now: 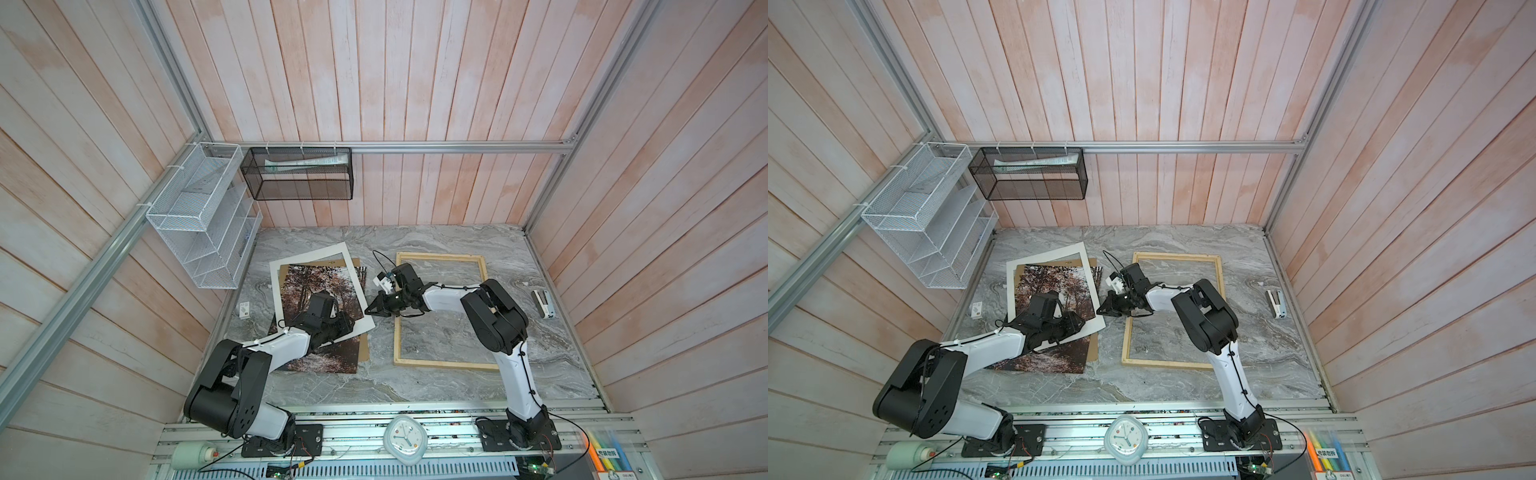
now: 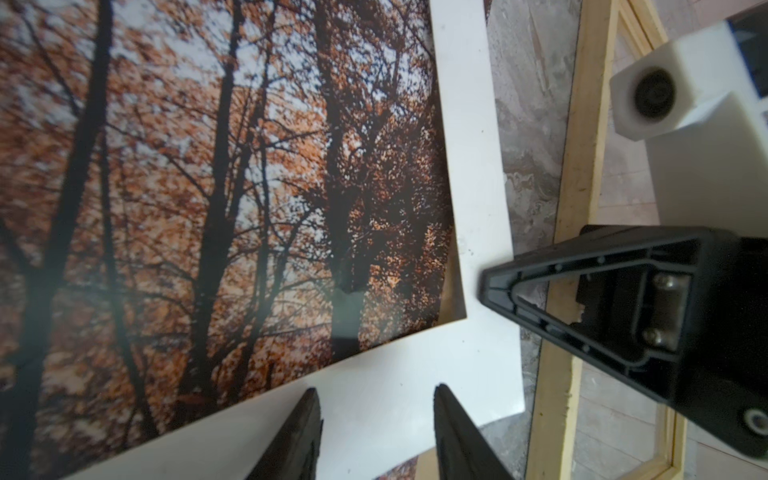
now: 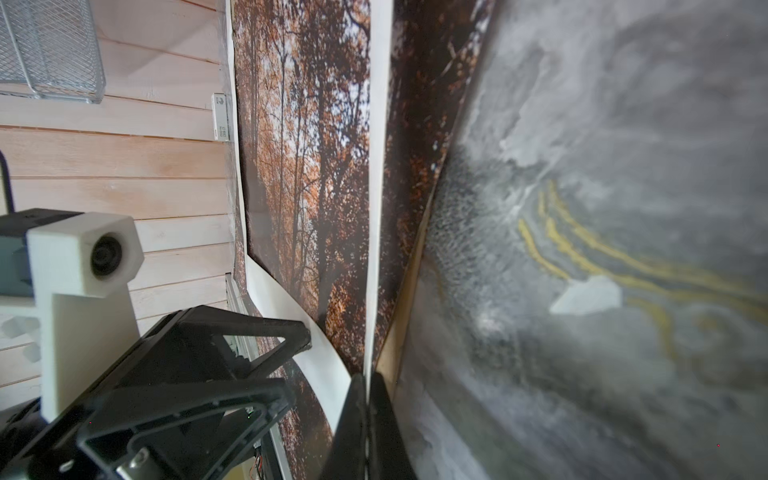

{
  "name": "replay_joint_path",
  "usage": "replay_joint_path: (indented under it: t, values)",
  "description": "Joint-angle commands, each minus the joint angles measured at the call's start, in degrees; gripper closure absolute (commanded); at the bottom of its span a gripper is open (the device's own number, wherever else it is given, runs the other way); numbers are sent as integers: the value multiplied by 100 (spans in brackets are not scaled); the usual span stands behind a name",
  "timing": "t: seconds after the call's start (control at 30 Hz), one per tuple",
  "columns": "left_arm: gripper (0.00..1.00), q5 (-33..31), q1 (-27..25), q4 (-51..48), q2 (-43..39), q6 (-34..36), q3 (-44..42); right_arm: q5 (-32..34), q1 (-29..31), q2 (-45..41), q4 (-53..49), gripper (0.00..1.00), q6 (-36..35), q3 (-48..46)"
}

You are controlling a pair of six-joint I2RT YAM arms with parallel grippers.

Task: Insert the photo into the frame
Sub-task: 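Grasp the white mat's edge with both grippers and lift it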

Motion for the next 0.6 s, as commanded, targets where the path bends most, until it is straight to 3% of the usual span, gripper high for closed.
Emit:
replay_joint_path:
  t: [0.0, 0.37, 0.57]
  values:
    - [53, -281, 24, -543, -257, 177, 265, 107, -98, -180, -263, 100, -213, -17]
    - [53, -760, 33, -1156, -555, 367, 765, 94, -137, -637, -348, 100, -613, 19]
    - [53, -935, 41, -1377, -642, 328, 817, -149, -116, -411, -154, 100, -555, 214]
